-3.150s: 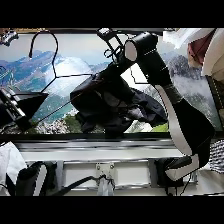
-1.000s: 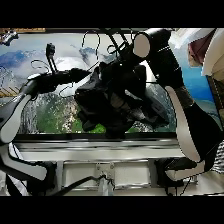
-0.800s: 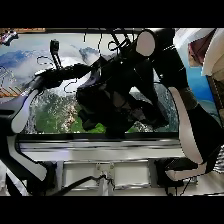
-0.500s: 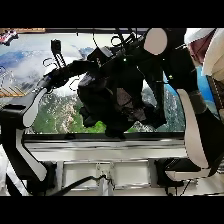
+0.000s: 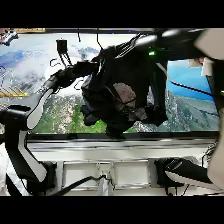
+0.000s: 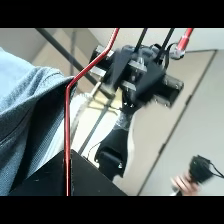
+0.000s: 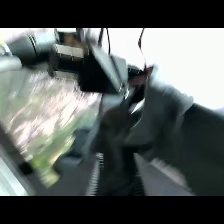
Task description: Fold the clothes and pants, and hang the long-sleeved shirts on hangers.
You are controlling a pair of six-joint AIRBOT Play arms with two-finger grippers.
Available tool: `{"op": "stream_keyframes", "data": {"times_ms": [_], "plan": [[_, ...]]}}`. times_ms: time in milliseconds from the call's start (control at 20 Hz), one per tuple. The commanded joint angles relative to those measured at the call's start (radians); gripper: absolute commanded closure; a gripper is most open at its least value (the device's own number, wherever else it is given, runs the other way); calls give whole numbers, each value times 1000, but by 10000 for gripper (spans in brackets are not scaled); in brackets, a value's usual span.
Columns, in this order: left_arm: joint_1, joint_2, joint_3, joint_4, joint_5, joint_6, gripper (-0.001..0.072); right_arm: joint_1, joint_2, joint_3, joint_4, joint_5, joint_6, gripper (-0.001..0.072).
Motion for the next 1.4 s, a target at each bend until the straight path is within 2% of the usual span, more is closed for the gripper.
{"op": "stream_keyframes", "data": {"times_ms": [0,50,100,150,200,250,300,550,750,850,1000,1050,1100,1150,1200,1250,1300,1350], "plan": [[-32,35,1,-4,-5,-13,699,0,145,1,-207,-97,-274,482],[-37,50,1,-4,-5,-13,699,0,173,1,-280,-95,-436,461],[-42,63,1,-3,-5,-18,699,0,190,1,-344,-83,-566,336],[-44,74,1,3,-5,-33,699,0,193,1,-387,-64,-642,251],[-45,83,1,15,-5,-48,699,0,192,-2,-392,-45,-693,171],[-45,90,1,30,-5,-66,699,-6,192,-18,-364,-46,-698,163],[-45,92,1,32,-5,-82,698,-20,190,-38,-324,-47,-702,89],[-56,92,1,33,-5,-123,696,-104,152,-155,-209,-60,-736,80],[-61,92,1,33,-5,-122,696,-261,123,-241,40,-167,-746,79],[-61,92,1,33,-5,-122,696,-309,80,-242,116,-119,-746,80],[-58,92,1,33,-5,-123,696,-326,29,-242,140,-104,-746,89],[-58,92,1,33,-5,-123,696,-326,14,-242,141,-105,-746,112],[-57,92,1,33,-5,-123,696,-326,1,-242,141,-105,-745,185],[-57,92,1,33,-5,-123,696,-326,-8,-243,141,-104,-745,227],[-58,91,1,33,-5,-123,697,-326,-14,-243,141,-105,-745,349],[-58,91,1,33,-5,-123,697,-326,-15,-243,140,-105,-747,582],[-58,91,1,32,-5,-123,696,-326,-15,-243,139,-108,-753,687],[-57,91,1,30,-5,-123,696,-326,-13,-243,137,-107,-758,683]]}}
